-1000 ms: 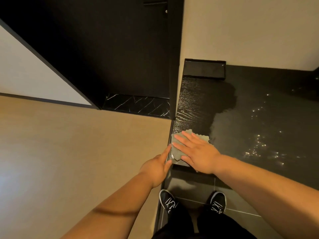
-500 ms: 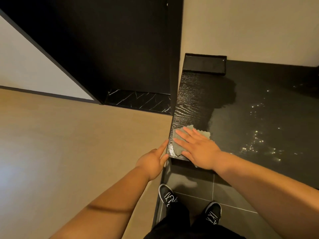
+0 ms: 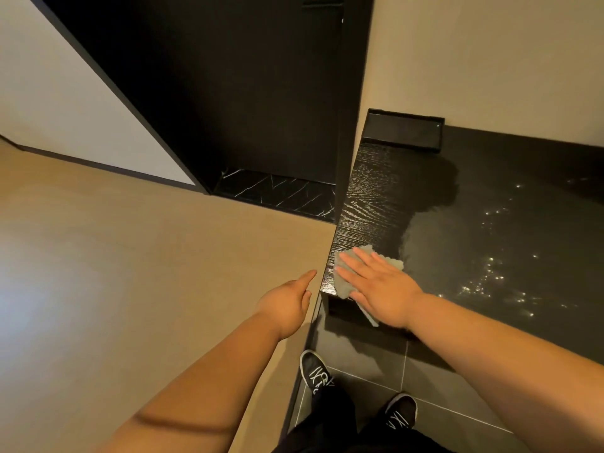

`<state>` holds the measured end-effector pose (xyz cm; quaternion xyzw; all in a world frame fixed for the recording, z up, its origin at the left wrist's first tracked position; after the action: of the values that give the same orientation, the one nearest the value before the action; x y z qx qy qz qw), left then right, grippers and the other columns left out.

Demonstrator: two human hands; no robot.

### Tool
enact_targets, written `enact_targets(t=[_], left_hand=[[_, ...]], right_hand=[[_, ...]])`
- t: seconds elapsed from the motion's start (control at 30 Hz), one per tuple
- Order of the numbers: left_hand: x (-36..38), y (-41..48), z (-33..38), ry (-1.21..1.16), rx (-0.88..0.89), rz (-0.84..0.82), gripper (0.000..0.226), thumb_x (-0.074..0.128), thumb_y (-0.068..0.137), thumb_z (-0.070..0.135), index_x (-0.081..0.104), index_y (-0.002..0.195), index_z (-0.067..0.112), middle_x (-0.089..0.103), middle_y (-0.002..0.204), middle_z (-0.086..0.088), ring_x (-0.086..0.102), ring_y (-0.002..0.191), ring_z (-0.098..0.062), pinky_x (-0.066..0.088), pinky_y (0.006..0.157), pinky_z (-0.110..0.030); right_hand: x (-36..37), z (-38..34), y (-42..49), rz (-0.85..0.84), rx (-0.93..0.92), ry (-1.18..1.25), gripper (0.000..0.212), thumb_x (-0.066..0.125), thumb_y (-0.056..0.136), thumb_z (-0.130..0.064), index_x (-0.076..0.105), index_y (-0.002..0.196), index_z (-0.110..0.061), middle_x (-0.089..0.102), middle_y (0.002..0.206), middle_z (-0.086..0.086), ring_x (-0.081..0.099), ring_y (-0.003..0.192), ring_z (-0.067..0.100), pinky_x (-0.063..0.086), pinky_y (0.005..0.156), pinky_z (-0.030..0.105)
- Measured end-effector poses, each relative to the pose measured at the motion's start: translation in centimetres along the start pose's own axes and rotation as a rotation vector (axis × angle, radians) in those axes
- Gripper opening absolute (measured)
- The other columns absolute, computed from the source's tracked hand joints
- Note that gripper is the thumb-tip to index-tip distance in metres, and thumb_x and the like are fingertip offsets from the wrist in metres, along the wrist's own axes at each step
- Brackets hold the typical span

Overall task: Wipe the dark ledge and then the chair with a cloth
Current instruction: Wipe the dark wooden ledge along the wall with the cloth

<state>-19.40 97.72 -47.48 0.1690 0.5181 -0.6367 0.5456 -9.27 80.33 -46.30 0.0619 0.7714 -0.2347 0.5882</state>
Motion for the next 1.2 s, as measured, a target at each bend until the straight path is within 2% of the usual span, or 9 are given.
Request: enact_targets(t=[0.13, 0.23, 0.33, 0.53, 0.67, 0.8, 0.9, 1.03, 1.2], left_hand=[[-0.4, -0.3, 0.6, 0.003, 0.01, 0.007, 0.056, 0.039, 0.111, 0.035, 0.023, 0.165, 0.036, 0.059, 0.146, -0.009, 0.06, 0.124, -0.03, 0.051, 0.1, -0.04], [-0.9, -0.2, 1.1, 0.025, 0.029, 0.02, 0.054, 0.04, 0.11, 0.034, 0.029, 0.163, 0.035, 0.058, 0.146, -0.008, 0.061, 0.124, -0.029, 0.053, 0.098, -0.041], [-1.6, 0.1, 1.4, 0.117, 0.049, 0.011, 0.051, 0.039, 0.11, 0.029, 0.035, 0.161, 0.03, 0.058, 0.145, -0.008, 0.061, 0.123, -0.031, 0.052, 0.098, -0.042], [-3.2, 1.1, 2.1, 0.134, 0.062, 0.07, 0.053, 0.038, 0.111, 0.041, 0.034, 0.161, 0.025, 0.049, 0.155, -0.006, 0.057, 0.13, -0.031, 0.049, 0.103, -0.041], [-3.1, 2.4, 4.5, 0.128, 0.154, 0.157, 0.06, 0.045, 0.108, 0.044, 0.032, 0.162, 0.023, 0.034, 0.167, -0.007, 0.041, 0.147, -0.029, 0.036, 0.12, -0.044], [-2.2, 3.5, 7.0, 0.079, 0.206, 0.201, 0.066, 0.042, 0.107, 0.049, 0.031, 0.164, 0.017, 0.028, 0.17, -0.012, 0.03, 0.155, -0.029, 0.023, 0.125, -0.041], [-1.6, 4.1, 7.6, 0.065, 0.196, 0.214, 0.076, 0.032, 0.102, 0.06, 0.029, 0.164, 0.016, 0.021, 0.173, -0.012, 0.024, 0.157, -0.03, 0.022, 0.129, -0.044], [-0.6, 4.6, 9.0, 0.107, 0.269, 0.211, 0.074, 0.037, 0.105, 0.057, 0.024, 0.166, 0.018, 0.01, 0.176, -0.006, 0.003, 0.163, -0.023, 0.006, 0.132, -0.045], [0.4, 5.6, 10.9, 0.122, 0.275, 0.244, 0.071, 0.029, 0.104, 0.057, 0.031, 0.164, 0.019, 0.02, 0.174, -0.005, 0.006, 0.162, -0.022, 0.003, 0.132, -0.044]], right_hand=[[0.0, -1.7, 0.4, 0.017, 0.152, 0.052, 0.074, 0.002, 0.096, -0.055, 0.009, 0.164, -0.029, -0.008, 0.172, 0.001, -0.017, 0.156, 0.028, -0.005, 0.127, 0.05], [1.1, -4.4, 0.9, 0.012, 0.021, 0.008, 0.064, 0.018, 0.102, -0.05, 0.024, 0.162, -0.029, 0.007, 0.172, 0.005, -0.003, 0.157, 0.033, -0.001, 0.124, 0.05], [1.3, -3.8, 0.6, 0.0, -0.097, -0.039, 0.062, 0.02, 0.104, -0.047, 0.017, 0.164, -0.03, 0.002, 0.172, 0.0, -0.006, 0.158, 0.029, 0.0, 0.127, 0.048], [0.1, 2.3, -3.2, 0.049, 0.268, 0.089, 0.068, 0.003, 0.101, -0.049, 0.0, 0.164, -0.025, -0.014, 0.171, -0.001, -0.021, 0.155, 0.024, 0.005, 0.128, 0.05], [0.2, -0.2, -2.4, 0.042, 0.362, 0.104, 0.069, 0.028, 0.105, -0.038, 0.0, 0.164, -0.016, -0.021, 0.169, 0.009, -0.025, 0.154, 0.031, -0.001, 0.127, 0.052], [1.0, -2.2, -2.2, 0.077, 0.16, 0.032, 0.067, 0.04, 0.102, -0.038, 0.023, 0.163, -0.014, 0.005, 0.172, 0.011, -0.002, 0.158, 0.031, 0.008, 0.128, 0.051], [0.7, 1.2, -4.1, 0.103, 0.131, 0.008, 0.066, 0.032, 0.104, -0.043, 0.018, 0.164, -0.019, 0.003, 0.173, 0.003, -0.003, 0.159, 0.025, 0.005, 0.128, 0.048], [0.9, 6.9, -8.0, 0.103, 0.368, 0.043, 0.067, 0.018, 0.105, -0.047, 0.005, 0.165, -0.02, -0.005, 0.172, 0.003, -0.015, 0.157, 0.024, 0.009, 0.127, 0.052], [1.3, 4.3, -6.7, 0.145, 0.416, 0.144, 0.068, 0.027, 0.104, -0.045, 0.011, 0.165, -0.019, -0.009, 0.172, 0.004, -0.02, 0.156, 0.025, -0.001, 0.128, 0.05]])
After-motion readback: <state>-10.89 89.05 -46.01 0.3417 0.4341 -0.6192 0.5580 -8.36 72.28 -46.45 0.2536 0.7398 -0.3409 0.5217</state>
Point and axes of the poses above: each hand's wrist, its own y-axis towards the middle knuckle, its own x-axis out of the palm, z = x × y, the point moved 8 cm from there along y, towards the middle knuckle
